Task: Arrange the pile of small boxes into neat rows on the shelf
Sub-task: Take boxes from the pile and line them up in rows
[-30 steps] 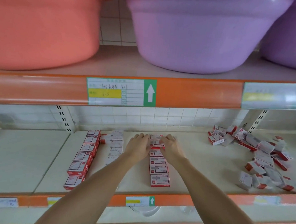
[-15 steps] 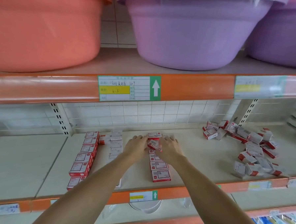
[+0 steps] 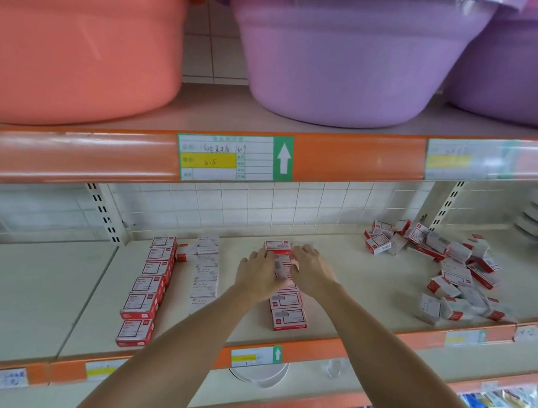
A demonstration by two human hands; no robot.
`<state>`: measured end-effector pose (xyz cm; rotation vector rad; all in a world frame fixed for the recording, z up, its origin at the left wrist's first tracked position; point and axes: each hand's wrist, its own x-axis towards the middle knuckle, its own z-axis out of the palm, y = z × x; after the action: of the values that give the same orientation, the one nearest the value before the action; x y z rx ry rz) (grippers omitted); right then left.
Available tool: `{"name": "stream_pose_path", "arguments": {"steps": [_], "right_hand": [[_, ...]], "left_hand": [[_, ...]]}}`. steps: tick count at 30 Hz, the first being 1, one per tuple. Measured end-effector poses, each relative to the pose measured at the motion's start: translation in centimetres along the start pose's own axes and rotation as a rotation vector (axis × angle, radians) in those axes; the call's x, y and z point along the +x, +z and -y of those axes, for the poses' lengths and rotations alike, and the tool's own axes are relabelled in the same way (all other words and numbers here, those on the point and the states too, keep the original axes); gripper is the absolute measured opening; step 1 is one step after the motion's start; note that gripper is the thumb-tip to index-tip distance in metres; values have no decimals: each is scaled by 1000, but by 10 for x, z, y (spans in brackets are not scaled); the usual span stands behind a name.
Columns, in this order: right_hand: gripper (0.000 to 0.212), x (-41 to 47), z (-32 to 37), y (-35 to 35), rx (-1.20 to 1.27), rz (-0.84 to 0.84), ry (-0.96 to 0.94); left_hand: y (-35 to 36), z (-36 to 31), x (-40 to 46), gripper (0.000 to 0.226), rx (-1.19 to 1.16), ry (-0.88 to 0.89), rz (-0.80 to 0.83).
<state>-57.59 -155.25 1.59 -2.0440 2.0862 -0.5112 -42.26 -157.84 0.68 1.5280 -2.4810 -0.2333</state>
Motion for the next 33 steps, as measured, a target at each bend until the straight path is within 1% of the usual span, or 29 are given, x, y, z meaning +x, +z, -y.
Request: {"name": "stream_pose_path", "arguments": {"steps": [2,5,7,12,15,22,26,31,33], "right_hand": [[29,1,-2,1,3,0,-7],[28,3,-6,3,27,-12,-11],[28,5,-9,4,44,-24,-10],[31,9,-12,6,42,2,1],[32,11,-14,7,47,6,6],[29,14,-16,9,53,-40,5],[30,13,-18,9,55,-41,14],[30,9,-19,8,57,-42,40],[30,7,-20,7,58,-54,45]], "left_hand": [[-1,-3,0,58,-55,18,23],[-8,-1,1,33,-90,138,105],[-9,5,3,26,-92,176,113],[-9,15,9,26,-46,208,48],[-9,15,12,30,-21,219,-2],[-10,7,23,29,-62,216,21],[-9,3,29,26,-34,204,-8],[-8,2,32,25,-5,201,0],[-8,2,32,29,10,218,-11]]}}
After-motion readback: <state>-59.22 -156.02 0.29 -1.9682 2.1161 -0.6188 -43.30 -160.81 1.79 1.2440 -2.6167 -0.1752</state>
